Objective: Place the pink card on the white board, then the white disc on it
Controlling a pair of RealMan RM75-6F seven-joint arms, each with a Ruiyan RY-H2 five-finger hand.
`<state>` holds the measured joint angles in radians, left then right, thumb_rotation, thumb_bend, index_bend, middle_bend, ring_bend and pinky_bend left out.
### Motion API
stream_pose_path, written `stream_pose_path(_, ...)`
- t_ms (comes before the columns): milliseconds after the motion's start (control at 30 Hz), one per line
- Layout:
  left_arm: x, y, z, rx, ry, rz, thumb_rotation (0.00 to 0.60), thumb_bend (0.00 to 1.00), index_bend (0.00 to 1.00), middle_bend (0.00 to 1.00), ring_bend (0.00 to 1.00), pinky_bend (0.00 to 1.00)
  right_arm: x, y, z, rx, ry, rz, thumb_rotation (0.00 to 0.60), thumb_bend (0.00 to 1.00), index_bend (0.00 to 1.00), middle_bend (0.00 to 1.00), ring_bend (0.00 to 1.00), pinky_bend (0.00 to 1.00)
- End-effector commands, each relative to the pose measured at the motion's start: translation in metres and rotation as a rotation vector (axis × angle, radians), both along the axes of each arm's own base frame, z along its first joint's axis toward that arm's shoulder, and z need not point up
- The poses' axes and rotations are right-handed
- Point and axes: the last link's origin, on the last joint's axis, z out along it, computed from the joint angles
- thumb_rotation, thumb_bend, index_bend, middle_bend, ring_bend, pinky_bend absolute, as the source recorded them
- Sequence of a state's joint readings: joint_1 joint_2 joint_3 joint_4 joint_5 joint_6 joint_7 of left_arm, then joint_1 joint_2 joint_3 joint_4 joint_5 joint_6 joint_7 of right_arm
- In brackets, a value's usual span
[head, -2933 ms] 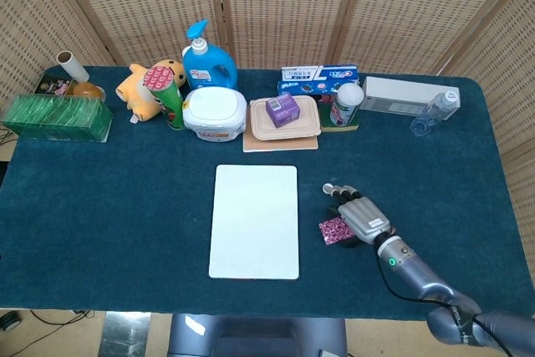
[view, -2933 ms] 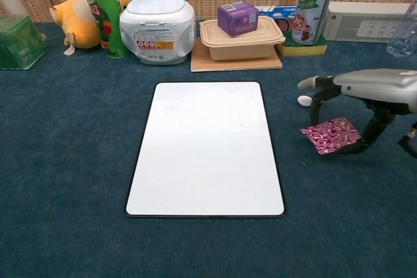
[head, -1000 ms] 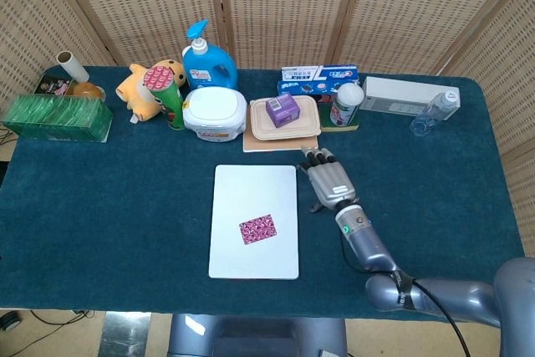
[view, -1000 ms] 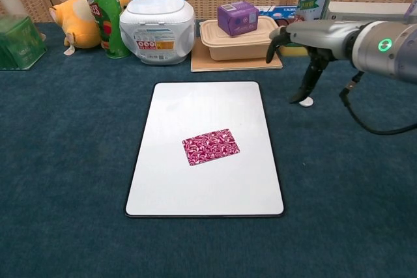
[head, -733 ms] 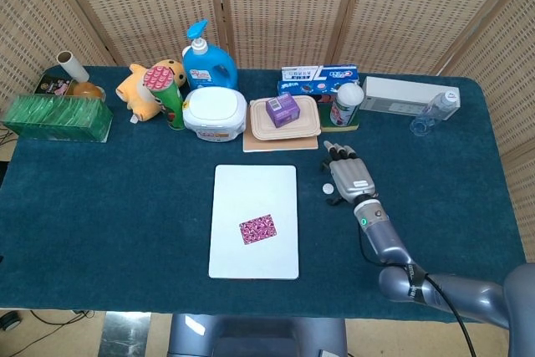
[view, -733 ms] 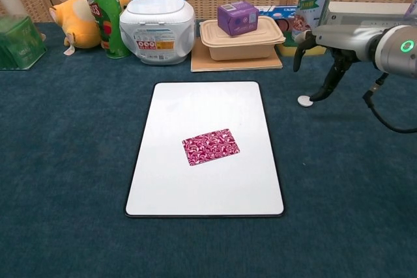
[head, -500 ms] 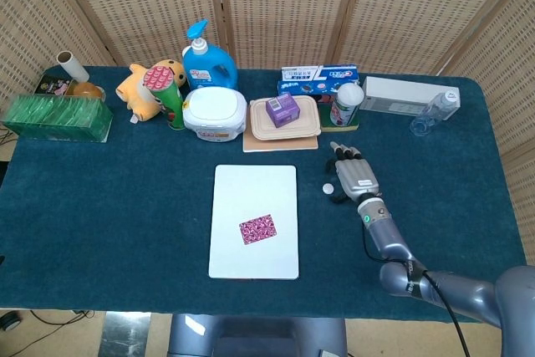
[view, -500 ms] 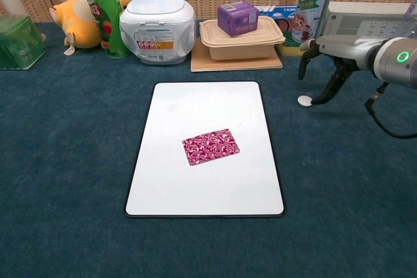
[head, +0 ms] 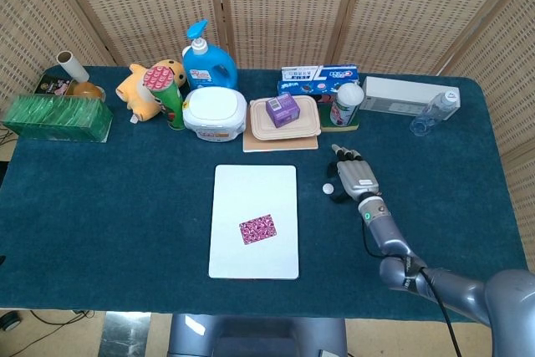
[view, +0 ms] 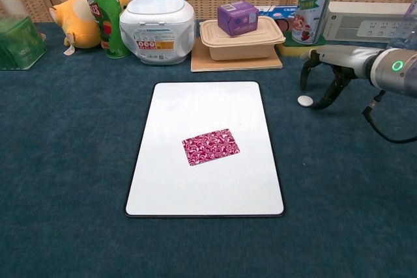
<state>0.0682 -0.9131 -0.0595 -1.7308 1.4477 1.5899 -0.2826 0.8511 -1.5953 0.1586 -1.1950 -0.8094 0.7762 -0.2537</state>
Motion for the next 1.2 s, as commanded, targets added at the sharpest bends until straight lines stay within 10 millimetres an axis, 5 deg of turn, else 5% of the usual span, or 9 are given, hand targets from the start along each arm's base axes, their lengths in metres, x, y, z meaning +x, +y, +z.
stream_pose_path(33, 0.0005, 0.0006, -0.0009, -0.003, 0.001, 0.0, 0.6, 0.0, 0.0, 0.0, 0.0, 0.0, -0.0003, -0.0009, 0.0006, 0.0, -0.005, 0.003, 0.6, 0.29, 0.41, 0.0, 0.0, 0.0)
stream_pose_path(733, 0.0002, 0.0002, 0.0002, 0.0, -0.005, -0.001, 0.6, 0.0, 0.0, 0.0, 0.0, 0.0, -0.0004, -0.0011, -0.0078, 0.018, -0.023, -0.015, 0.6, 0.31, 0.44, 0.0, 0.0, 0.0)
stream_pose_path(1200, -0.0003, -0.0003, 0.0005, 0.002, -0.006, -0.001, 0.6, 0.0, 0.0, 0.0, 0.0, 0.0, -0.0007, -0.0005, -0.0085, 0.012, -0.045, -0.019, 0.6, 0.33, 0.54, 0.03, 0.0, 0.0)
